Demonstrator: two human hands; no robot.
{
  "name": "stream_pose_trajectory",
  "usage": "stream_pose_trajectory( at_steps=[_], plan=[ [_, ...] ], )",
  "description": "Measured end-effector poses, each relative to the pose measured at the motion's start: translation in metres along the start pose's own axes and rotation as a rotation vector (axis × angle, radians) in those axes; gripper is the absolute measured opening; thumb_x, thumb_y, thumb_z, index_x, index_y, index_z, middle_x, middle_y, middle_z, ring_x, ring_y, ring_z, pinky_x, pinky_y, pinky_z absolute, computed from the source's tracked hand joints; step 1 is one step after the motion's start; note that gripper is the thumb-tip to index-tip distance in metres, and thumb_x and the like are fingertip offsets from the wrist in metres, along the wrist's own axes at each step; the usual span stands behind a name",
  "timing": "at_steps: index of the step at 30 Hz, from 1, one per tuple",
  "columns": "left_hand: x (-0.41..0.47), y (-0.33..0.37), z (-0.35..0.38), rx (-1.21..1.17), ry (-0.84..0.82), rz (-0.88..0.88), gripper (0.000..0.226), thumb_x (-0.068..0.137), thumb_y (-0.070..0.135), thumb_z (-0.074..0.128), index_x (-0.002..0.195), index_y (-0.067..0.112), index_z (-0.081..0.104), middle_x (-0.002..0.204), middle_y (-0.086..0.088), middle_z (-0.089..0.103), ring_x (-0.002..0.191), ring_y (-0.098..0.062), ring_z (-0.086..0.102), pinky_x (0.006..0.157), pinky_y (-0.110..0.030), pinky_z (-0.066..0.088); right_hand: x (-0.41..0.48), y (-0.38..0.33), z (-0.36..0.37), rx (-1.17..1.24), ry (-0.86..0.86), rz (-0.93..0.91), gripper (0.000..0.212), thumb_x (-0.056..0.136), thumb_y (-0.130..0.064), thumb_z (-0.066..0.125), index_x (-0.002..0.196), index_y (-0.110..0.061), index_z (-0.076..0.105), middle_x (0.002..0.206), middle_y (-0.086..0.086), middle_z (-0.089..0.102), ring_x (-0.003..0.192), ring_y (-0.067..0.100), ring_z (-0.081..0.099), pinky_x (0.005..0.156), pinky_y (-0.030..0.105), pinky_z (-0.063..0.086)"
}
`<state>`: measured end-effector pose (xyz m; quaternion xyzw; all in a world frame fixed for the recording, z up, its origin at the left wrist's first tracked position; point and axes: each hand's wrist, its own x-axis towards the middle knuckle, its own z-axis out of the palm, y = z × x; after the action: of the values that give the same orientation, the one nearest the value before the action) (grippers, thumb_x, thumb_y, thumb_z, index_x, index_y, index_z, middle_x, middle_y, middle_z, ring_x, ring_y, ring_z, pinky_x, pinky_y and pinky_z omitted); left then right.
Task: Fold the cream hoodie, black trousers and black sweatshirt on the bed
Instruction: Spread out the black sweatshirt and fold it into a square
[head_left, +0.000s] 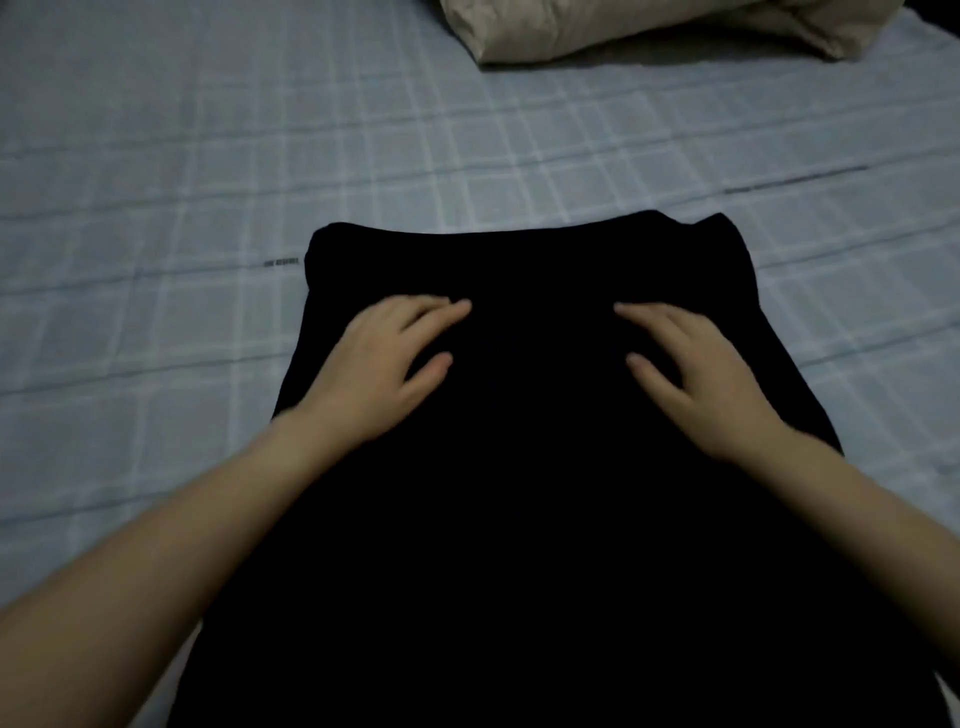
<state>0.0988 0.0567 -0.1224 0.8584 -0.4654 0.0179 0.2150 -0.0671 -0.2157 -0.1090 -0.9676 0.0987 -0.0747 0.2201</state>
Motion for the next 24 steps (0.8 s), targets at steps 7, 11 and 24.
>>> stream_pose_trajectory(
  at_steps=[7, 11, 24],
  plan=[
    [0.099, -0.066, 0.021, 0.108, -0.195, -0.154, 0.057, 0.098, 0.039, 0.049, 0.152, 0.036, 0.027, 0.155, -0.010, 0.033, 0.143, -0.026, 0.028, 0.119, -0.047, 0.016, 0.126, 0.025, 0.024, -0.070, -0.153, -0.087, 0.054, 0.100, -0.029, 0.051, 0.151, -0.030, 0.036, 0.156, -0.001, 0.038, 0.146, 0.019, 0.029, 0.120, 0.051, 0.017],
    [0.120, -0.095, 0.025, 0.226, -0.241, -0.140, 0.060, 0.099, 0.042, 0.046, 0.153, 0.035, 0.022, 0.151, -0.011, 0.038, 0.140, -0.028, 0.033, 0.117, -0.051, 0.018, 0.175, 0.039, 0.021, -0.343, -0.196, -0.206, 0.062, 0.100, -0.038, 0.047, 0.155, -0.037, 0.019, 0.158, 0.000, 0.033, 0.148, 0.029, 0.023, 0.118, 0.056, 0.010],
    [0.138, -0.123, 0.003, -0.366, -0.368, -0.312, 0.026, 0.088, 0.032, 0.068, 0.104, 0.046, 0.053, 0.089, 0.001, 0.072, 0.066, -0.008, 0.065, 0.060, -0.016, 0.047, 0.203, 0.068, 0.001, 0.055, -0.450, -0.147, 0.069, 0.088, -0.024, 0.073, 0.143, -0.048, 0.039, 0.113, -0.001, 0.069, 0.107, 0.019, 0.064, 0.095, 0.029, 0.044]
  ],
)
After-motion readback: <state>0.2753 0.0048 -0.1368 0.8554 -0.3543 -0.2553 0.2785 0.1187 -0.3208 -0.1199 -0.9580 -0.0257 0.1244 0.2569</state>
